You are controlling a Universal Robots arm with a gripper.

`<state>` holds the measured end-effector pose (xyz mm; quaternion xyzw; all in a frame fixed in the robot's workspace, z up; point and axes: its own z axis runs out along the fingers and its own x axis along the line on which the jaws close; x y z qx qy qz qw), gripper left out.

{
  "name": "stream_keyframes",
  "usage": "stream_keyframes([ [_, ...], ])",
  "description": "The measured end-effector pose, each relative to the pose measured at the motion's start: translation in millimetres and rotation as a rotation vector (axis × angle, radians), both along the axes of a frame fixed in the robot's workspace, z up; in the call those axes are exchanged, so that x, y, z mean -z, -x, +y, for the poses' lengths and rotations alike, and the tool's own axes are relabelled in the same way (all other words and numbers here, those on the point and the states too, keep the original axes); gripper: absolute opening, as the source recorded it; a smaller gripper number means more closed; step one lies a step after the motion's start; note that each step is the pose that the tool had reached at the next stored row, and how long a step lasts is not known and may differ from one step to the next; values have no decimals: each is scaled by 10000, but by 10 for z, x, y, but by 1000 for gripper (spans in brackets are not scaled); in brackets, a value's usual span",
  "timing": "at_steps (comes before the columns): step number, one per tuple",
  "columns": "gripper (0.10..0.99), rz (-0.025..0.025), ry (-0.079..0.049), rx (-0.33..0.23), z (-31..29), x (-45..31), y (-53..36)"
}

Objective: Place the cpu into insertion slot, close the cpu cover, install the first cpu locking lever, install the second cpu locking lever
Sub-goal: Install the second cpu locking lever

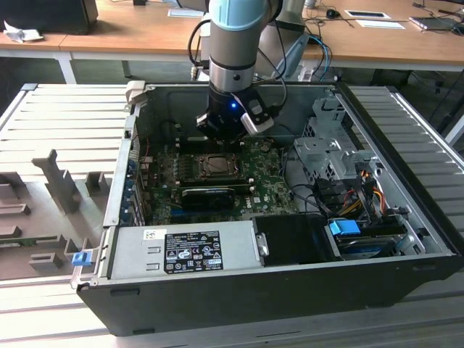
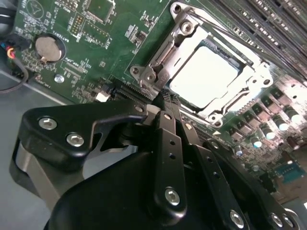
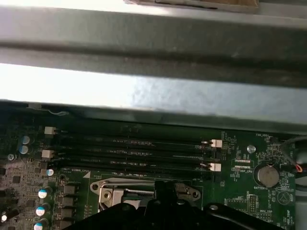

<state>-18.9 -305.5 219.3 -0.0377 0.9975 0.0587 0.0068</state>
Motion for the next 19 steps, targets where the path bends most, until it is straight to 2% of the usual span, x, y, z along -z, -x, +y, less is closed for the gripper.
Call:
stream_keyframes([
  [5,106,0,-1,0,-47,-4,0],
  [17,106,0,-1,0,-111,-4,0],
  [19,106,0,-1,0,-137,-4,0],
])
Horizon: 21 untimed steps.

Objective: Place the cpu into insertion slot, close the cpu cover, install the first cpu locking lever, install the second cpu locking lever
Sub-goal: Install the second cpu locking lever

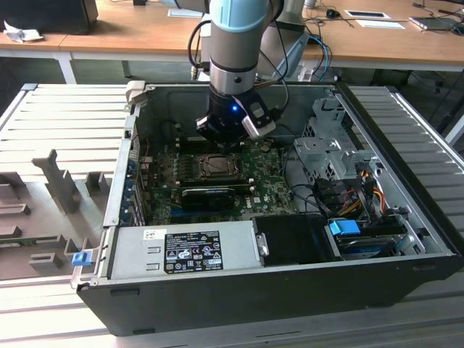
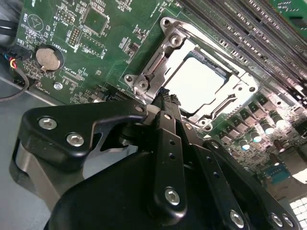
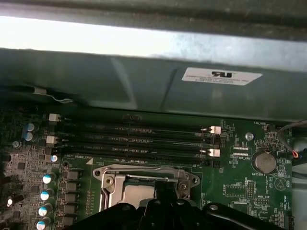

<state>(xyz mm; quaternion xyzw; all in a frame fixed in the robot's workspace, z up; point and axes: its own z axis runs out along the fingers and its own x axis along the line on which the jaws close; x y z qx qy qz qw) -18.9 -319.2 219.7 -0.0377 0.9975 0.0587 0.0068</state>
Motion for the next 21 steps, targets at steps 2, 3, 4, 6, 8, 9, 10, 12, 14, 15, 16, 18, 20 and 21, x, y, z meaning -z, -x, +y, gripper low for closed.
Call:
stream_keyframes([
  [2,106,0,-1,0,-21,0,0],
  [3,106,0,0,0,-29,0,0],
  [4,106,-1,-1,0,-36,0,0],
  [6,106,0,0,0,-45,-1,0],
  [8,106,0,1,2,-50,-20,1],
  [9,106,0,1,2,-51,-45,0],
  [10,106,0,0,1,-51,-71,0],
  [12,106,0,0,0,-51,-211,0],
  [14,106,-1,-2,-2,-54,-245,-1],
  [15,106,0,-2,-2,-71,-245,1],
  [16,106,0,-2,0,-90,-245,2],
  [18,106,0,0,0,-162,-244,5],
  [20,106,1,0,0,-287,-244,9],
  [21,106,1,-1,-1,-316,-244,9],
])
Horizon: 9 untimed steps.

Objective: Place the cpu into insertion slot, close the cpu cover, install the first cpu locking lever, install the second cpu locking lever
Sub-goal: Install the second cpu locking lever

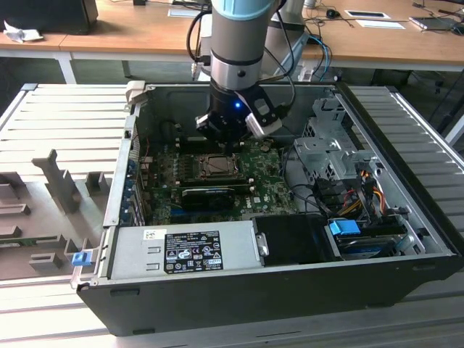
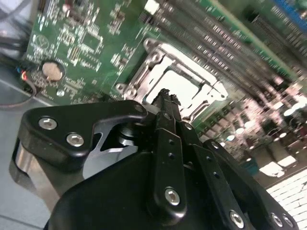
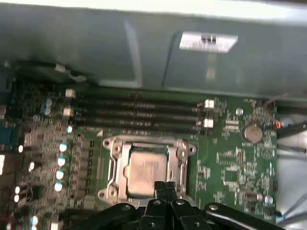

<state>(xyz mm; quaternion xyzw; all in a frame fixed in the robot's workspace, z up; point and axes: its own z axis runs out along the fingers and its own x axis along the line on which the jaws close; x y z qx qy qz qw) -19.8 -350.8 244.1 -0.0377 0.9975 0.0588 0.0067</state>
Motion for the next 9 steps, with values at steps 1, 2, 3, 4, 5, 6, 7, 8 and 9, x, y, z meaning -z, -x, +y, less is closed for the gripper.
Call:
stream_keyframes([
  [1,106,-1,-1,0,-27,0,0],
  [2,106,0,-1,0,-47,-3,1],
  [3,106,0,1,-1,-58,-9,1],
  [4,106,0,0,0,-69,-20,1],
  [5,106,0,1,0,-78,-21,2],
  [6,106,-1,-1,0,-95,-21,2],
  [7,106,0,0,0,-108,-21,2],
  [8,106,-1,-1,1,-126,-20,3],
  [9,106,0,0,1,-148,-19,4],
])
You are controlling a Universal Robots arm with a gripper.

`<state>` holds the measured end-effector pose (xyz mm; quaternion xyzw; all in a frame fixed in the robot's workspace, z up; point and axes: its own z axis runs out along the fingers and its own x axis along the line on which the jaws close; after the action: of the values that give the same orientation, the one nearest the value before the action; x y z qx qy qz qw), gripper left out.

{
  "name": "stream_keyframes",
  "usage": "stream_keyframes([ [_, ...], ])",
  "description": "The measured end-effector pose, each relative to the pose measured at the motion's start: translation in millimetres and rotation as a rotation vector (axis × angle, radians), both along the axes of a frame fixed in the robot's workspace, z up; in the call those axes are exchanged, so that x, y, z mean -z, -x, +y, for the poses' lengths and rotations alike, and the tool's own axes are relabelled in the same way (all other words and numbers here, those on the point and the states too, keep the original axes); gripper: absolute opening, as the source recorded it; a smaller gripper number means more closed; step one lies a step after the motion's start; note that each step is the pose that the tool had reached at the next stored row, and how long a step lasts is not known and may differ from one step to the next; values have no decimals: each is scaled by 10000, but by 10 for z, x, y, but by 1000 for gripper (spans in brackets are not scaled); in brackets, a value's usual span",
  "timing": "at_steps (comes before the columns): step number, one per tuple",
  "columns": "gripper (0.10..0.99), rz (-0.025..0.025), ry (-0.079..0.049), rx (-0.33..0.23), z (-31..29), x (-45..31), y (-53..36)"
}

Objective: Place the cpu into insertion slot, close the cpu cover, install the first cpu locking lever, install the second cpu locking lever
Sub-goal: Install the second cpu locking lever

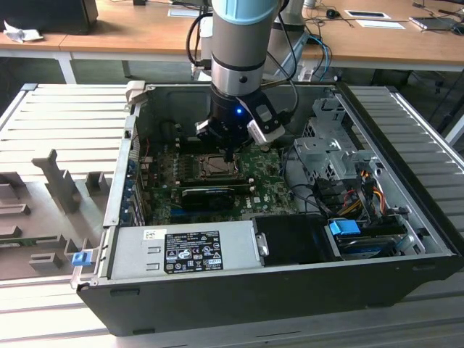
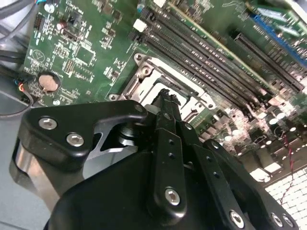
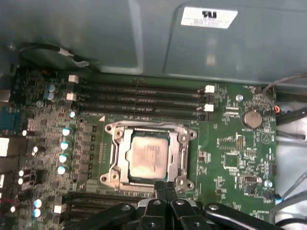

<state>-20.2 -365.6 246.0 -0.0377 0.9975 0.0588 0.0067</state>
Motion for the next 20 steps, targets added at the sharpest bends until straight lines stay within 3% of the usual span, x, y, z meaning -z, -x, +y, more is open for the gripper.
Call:
stream_keyframes([
  [4,106,-1,-19,0,-103,5,19],
  [6,106,1,-114,-6,-143,27,36],
  [10,106,2,-138,-15,-151,60,139],
  [14,106,1,-141,-17,-150,71,151],
  [20,106,2,-151,-15,-151,175,203],
])
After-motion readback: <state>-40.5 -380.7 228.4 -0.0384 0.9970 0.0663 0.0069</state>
